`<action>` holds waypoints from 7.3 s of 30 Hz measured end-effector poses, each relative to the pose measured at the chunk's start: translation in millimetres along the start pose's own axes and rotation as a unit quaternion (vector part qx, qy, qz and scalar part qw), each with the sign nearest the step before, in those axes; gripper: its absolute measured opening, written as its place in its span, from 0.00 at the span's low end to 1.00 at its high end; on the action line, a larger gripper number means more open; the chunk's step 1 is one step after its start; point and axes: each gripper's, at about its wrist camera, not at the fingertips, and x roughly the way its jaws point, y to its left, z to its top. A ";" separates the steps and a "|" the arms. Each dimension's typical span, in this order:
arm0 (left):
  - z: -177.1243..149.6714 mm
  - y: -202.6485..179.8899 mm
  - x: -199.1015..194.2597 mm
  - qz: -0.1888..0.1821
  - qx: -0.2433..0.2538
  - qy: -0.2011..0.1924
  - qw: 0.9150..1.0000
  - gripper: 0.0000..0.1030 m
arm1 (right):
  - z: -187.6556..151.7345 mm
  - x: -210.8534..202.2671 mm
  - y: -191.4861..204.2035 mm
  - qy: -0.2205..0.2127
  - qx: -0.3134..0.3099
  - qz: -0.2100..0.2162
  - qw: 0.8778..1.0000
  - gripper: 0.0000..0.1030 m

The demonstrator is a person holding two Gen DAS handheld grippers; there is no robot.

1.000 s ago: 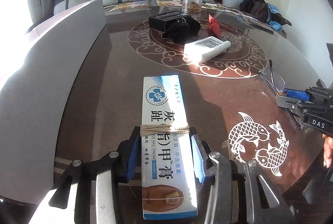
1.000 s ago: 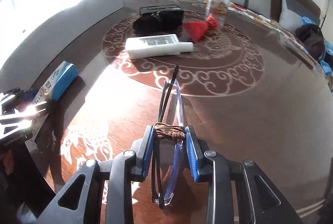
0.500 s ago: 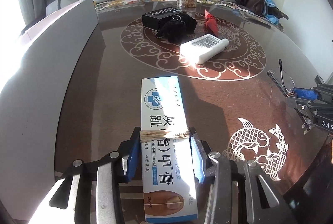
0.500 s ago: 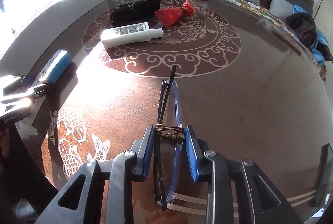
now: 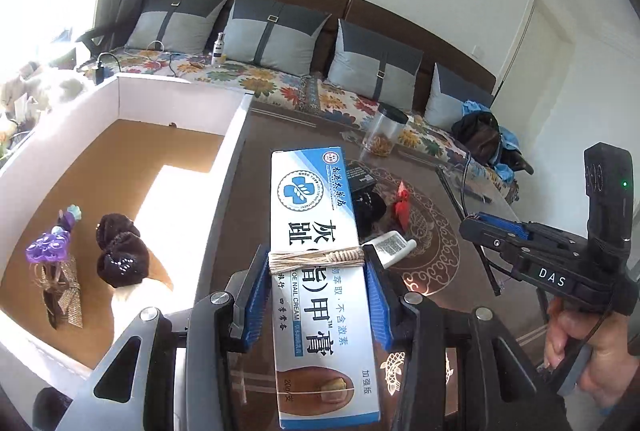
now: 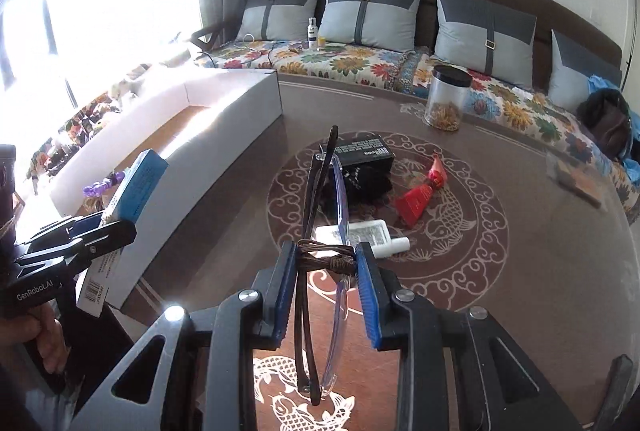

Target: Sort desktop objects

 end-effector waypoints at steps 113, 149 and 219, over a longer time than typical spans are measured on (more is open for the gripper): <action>-89.4 -77.4 192.4 0.075 0.149 0.141 0.976 1.00 | -147.7 66.4 -139.6 0.068 0.131 -0.149 0.978 1.00; -90.0 -77.9 190.8 0.077 0.149 0.140 0.976 1.00 | -147.9 66.5 -140.1 0.068 0.131 -0.149 0.978 1.00; -81.7 -48.6 184.2 0.056 0.170 0.145 0.973 1.00 | -62.2 121.4 -121.3 0.109 0.326 -0.005 0.939 1.00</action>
